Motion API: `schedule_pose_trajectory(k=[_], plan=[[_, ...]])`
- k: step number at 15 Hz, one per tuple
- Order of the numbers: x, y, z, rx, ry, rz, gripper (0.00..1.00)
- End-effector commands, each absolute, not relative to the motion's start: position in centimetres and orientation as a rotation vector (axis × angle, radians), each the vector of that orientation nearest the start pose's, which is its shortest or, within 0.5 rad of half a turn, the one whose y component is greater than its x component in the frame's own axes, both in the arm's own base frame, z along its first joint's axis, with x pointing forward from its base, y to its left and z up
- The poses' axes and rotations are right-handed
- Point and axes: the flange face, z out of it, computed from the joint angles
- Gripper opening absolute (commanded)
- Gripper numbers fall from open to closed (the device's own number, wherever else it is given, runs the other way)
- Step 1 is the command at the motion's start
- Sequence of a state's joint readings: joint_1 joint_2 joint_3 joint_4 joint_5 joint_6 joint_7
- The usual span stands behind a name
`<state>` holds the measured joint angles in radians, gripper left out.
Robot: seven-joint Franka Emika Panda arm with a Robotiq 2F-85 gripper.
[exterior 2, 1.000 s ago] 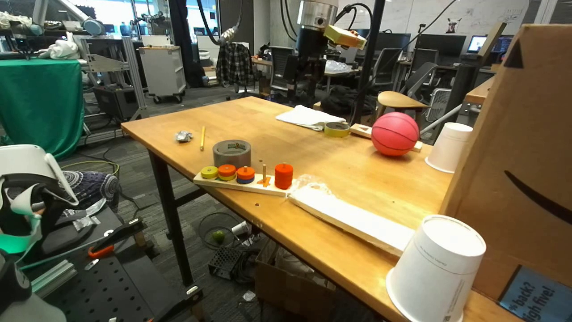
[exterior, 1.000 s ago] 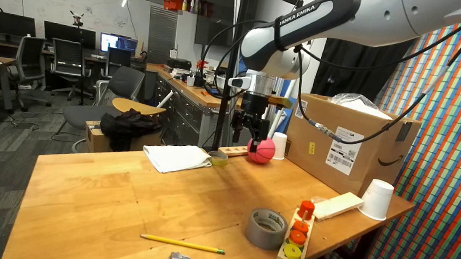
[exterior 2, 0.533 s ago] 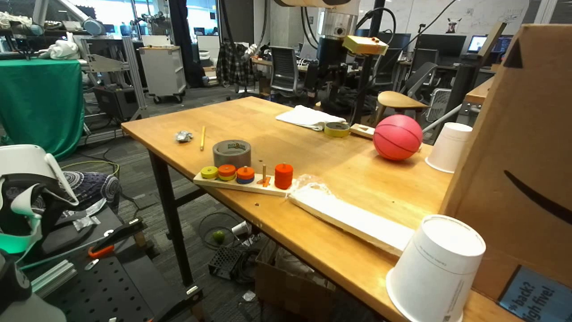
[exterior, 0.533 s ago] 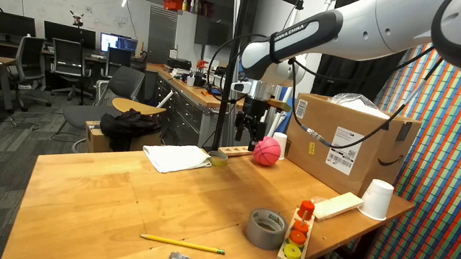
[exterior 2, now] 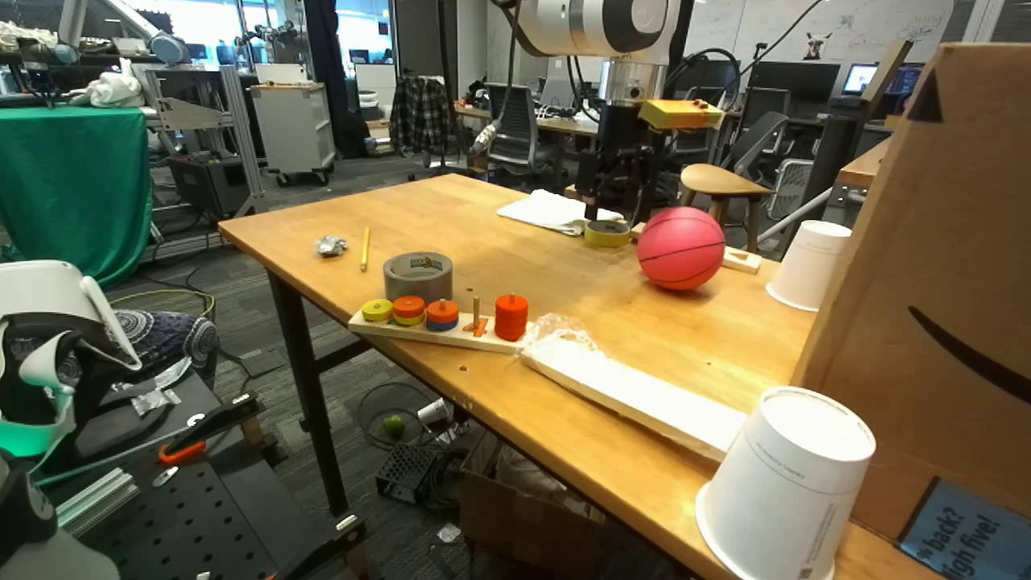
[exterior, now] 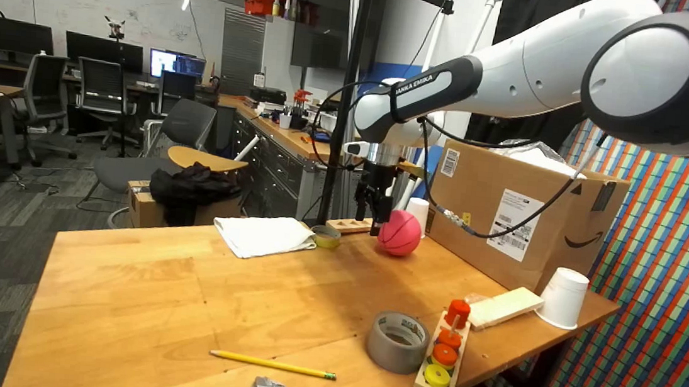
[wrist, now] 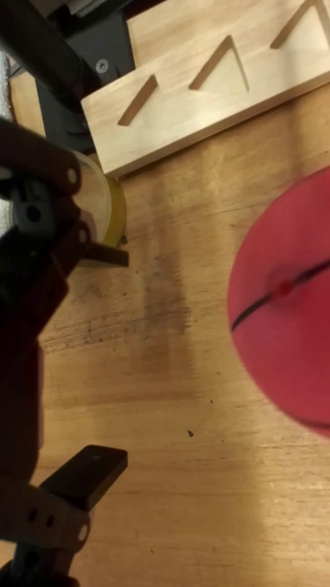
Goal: Push the basketball between the two cups
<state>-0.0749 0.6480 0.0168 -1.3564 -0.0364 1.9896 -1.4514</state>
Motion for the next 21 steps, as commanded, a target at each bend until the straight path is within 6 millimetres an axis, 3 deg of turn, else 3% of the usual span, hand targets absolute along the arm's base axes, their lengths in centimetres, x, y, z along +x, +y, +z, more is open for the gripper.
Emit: schedule_pose_trajectory(k=[1, 3, 5, 7, 8, 11, 16, 21], plan=[[74.3, -6.2, 34.3, -2.472, -2.026, 0.044, 1.0], [74.4, -7.3, 33.8, -2.502, -1.989, 0.075, 1.0], [74.5, -9.8, 33.7, -2.582, -1.956, 0.125, 1.0], [74.2, -12.5, 35.6, -2.661, -2.007, 0.174, 1.0], [73.4, -13.9, 35.9, -2.645, -2.12, 0.223, 1.0], [72.0, -16.2, 35.9, -2.751, -2.221, 0.353, 1.0], [70.1, -16.8, 36.5, -2.858, -2.417, 0.377, 1.0], [68.3, -15.1, 37.2, -2.895, -2.551, 0.419, 1.0]])
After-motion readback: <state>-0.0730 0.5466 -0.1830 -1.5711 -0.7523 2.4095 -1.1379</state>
